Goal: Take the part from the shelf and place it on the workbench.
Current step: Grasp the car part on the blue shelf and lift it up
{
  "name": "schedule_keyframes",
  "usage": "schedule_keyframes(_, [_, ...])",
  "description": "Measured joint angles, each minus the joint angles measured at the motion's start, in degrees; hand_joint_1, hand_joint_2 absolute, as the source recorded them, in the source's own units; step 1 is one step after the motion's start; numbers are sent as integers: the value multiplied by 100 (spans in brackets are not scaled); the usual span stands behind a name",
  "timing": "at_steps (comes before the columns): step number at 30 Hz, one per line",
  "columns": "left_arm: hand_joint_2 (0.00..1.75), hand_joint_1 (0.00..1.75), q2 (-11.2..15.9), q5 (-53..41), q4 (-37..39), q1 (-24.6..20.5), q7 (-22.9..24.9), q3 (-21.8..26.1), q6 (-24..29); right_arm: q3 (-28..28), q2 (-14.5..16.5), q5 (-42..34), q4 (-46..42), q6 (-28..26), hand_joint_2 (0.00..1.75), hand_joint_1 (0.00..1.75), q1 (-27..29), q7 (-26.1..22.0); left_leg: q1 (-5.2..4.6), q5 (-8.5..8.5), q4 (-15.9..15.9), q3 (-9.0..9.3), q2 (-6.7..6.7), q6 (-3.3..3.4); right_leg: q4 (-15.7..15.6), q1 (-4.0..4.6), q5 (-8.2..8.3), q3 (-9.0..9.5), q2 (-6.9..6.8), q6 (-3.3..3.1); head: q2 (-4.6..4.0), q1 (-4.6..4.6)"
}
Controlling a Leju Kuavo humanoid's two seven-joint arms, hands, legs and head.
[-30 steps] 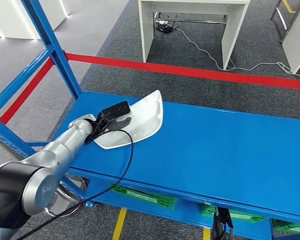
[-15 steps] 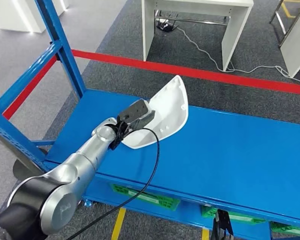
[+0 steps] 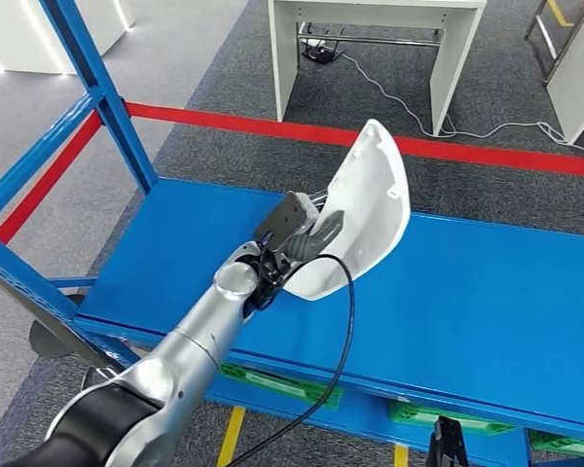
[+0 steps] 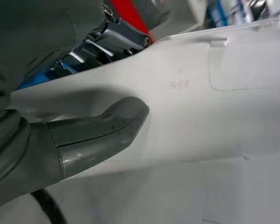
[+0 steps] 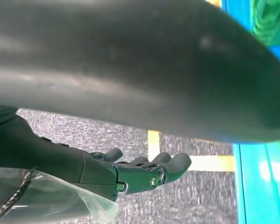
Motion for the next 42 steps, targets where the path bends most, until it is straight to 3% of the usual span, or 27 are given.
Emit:
schedule_keyframes(2, [175, 175, -55, 338, -432, 294, -37, -456, 234, -54, -7, -23, 0, -23, 0, 0, 57, -42, 10, -374, 732, -294, 1, -27, 2, 3, 4, 7, -6, -18, 0, -9])
schedule_keyframes(3, [175, 175, -68, 517, -638, 462, -71, -687, 266, -80, -10, -31, 0, -32, 0, 0, 90, -55, 12, -474, 994, -391, 1, -29, 3, 5, 3, 7, -7, -18, 0, -9])
schedule_keyframes(4, [175, 175, -78, 714, -827, 622, -101, -903, 237, -102, -14, -35, 0, -39, 0, 0, 121, -62, 12, -451, 1035, -388, 1, -19, 4, 7, 3, 6, -6, -18, 0, -10])
schedule_keyframes(5, [175, 175, -86, 928, -1018, 768, -128, -1120, 185, -119, -15, -37, 0, -49, 0, 0, 146, -73, 11, -332, 870, -286, 1, 2, 5, 10, 3, 7, -3, -16, 0, -10])
schedule_keyframes(7, [175, 175, -88, 1316, -1373, 991, -173, -1516, 69, -136, -15, -39, 0, -74, 0, 0, 176, -118, -2, 2, 138, 109, 0, 77, 6, 21, 7, 6, 5, -5, 0, -8])
schedule_keyframes(9, [175, 175, -70, 1573, -1666, 1124, -214, -1843, -26, -154, -14, -43, 0, -99, 0, 0, 190, -180, -28, 156, -406, 378, -4, 140, 11, 34, 23, -12, 11, 39, 0, -6])
schedule_keyframes(13, [175, 175, 18, 1721, -2065, 1359, -290, -2291, -97, -204, -13, -61, 0, -147, 0, 0, 246, -276, -32, 249, -567, 393, -3, 231, 28, 11, 13, -62, 0, 179, 0, -4])
schedule_keyframes(15, [175, 175, 51, 1738, -2178, 1440, -360, -2434, -98, -231, -14, -85, 0, -190, 0, 0, 273, -327, -8, 338, -623, 351, 10, 292, 366, 4, -314, -209, 0, 222, 0, 17])
schedule_keyframes(17, [175, 175, 104, 1757, -2237, 1534, -456, -2571, -85, -260, -14, -96, 0, -274, 0, 0, 315, -384, -14, 406, -623, 262, 15, 322, 1078, 4, -786, -447, 0, 253, 0, 40])
schedule_keyframes(18, [175, 175, 138, 1777, -2252, 1595, -502, -2635, -74, -271, -14, -90, 0, -339, 0, 0, 345, -413, -16, 442, -621, 213, 16, 323, 1376, 2, -929, -520, -1, 267, 0, 45])
schedule_keyframes(19, [175, 175, 176, 1805, -2261, 1659, -540, -2687, -59, -278, -15, -73, 0, -429, 0, 0, 380, -443, -16, 478, -618, 162, 17, 317, 1496, 0, -966, -505, -2, 280, 0, 44])
schedule_keyframes(20, [175, 175, 210, 1840, -2271, 1717, -568, -2728, -43, -280, -16, -46, -1, -533, 0, 0, 411, -476, -13, 516, -613, 112, 16, 304, 1371, -4, -893, -369, -3, 290, 0, 45])
schedule_keyframes(23, [175, 175, 279, 1899, -2321, 1830, -609, -2796, 0, -280, -20, 44, -4, -824, 0, 0, 440, -566, -7, 625, -581, -23, 13, 220, 285, -12, -573, 380, 8, 280, 0, 39])
schedule_keyframes(24, [175, 175, 295, 1898, -2335, 1855, -614, -2812, 12, -280, -20, 73, -5, -892, 0, 0, 440, -598, -12, 658, -571, -45, 13, 182, 67, -6, -530, 523, 23, 256, 0, 31])
schedule_keyframes(27, [175, 175, 344, 1887, -2350, 1949, -645, -2830, 68, -278, -16, 151, -8, -1038, 0, 0, 456, -674, -15, 762, -571, -64, 11, 79, -8, 18, -463, 508, 60, 134, 0, 10])
schedule_keyframes(28, [175, 175, 358, 1886, -2352, 1981, -656, -2827, 82, -277, -9, 167, -8, -1061, 0, 0, 456, -681, -6, 720, -544, -86, 10, 44, -14, 15, -427, 473, 52, 80, 0, 9])
schedule_keyframes(29, [175, 175, 372, 1885, -2353, 2006, -663, -2825, 89, -275, -2, 182, -8, -1073, 0, 0, 451, -680, 1, 590, -456, -125, 8, 10, -22, 8, -379, 445, 39, 29, 0, 7])
schedule_keyframes(30, [175, 175, 384, 1882, -2356, 2028, -669, -2825, 87, -273, 10, 198, -8, -1069, 0, 0, 447, -662, 9, 358, -246, -193, 7, -23, -30, -1, -321, 390, 23, -16, 0, 3])
schedule_keyframes(32, [175, 175, 406, 1866, -2362, 2072, -675, -2827, 72, -268, 25, 221, -8, -998, 0, 0, 444, -597, 15, -219, 450, -362, 8, -66, -24, 7, -212, 272, 2, -52, 0, -8])
schedule_keyframes(33, [175, 175, 419, 1851, -2364, 2100, -679, -2827, 62, -266, 32, 228, -8, -938, 0, 0, 448, -559, 16, -409, 799, -414, 8, -74, -20, 15, -155, 195, -6, -55, 0, -10])
schedule_keyframes(34, [175, 175, 432, 1835, -2364, 2134, -687, -2827, 52, -264, 38, 232, -8, -876, 0, 0, 451, -535, 15, -469, 1010, -397, 8, -68, -17, 26, -99, 119, -13, -57, 0, -9])
schedule_keyframes(35, [175, 175, 446, 1817, -2364, 2167, -698, -2827, 40, -262, 44, 238, -8, -822, 0, 0, 452, -523, 10, -416, 1033, -291, 8, -46, -15, 42, -45, 45, -18, -56, 0, -10])
schedule_keyframes(36, [175, 175, 458, 1801, -2364, 2195, -711, -2827, 27, -259, 52, 246, -9, -785, 0, 0, 451, -518, 0, -294, 837, -83, 7, -4, -14, 60, 9, -22, -19, -54, 0, -12])
schedule_keyframes(37, [175, 175, 465, 1788, -2366, 2214, -725, -2827, 13, -256, 64, 255, -8, -757, 0, 0, 449, -516, -21, -181, 481, 207, 6, 63, -14, 71, 60, -75, -20, -54, 0, -11])
schedule_keyframes(39, [175, 175, 474, 1772, -2379, 2233, -748, -2829, -6, -249, 98, 266, -8, -725, 0, 0, 443, -517, -75, -152, -301, 752, 7, 200, -17, 85, 153, -141, -26, -27, 0, -8])
schedule_keyframes(40, [175, 175, 479, 1771, -2386, 2240, -760, -2829, -11, -245, 113, 270, -8, -718, 0, 0, 438, -518, -105, -181, -536, 892, 6, 242, -23, 73, 197, -153, -31, 0, 0, -7])
schedule_keyframes(42, [175, 175, 490, 1769, -2397, 2264, -776, -2828, -14, -234, 127, 289, -9, -713, 0, 0, 427, -519, -133, -151, -681, 915, 7, 258, -62, 51, 295, -162, -39, 77, 0, -9])
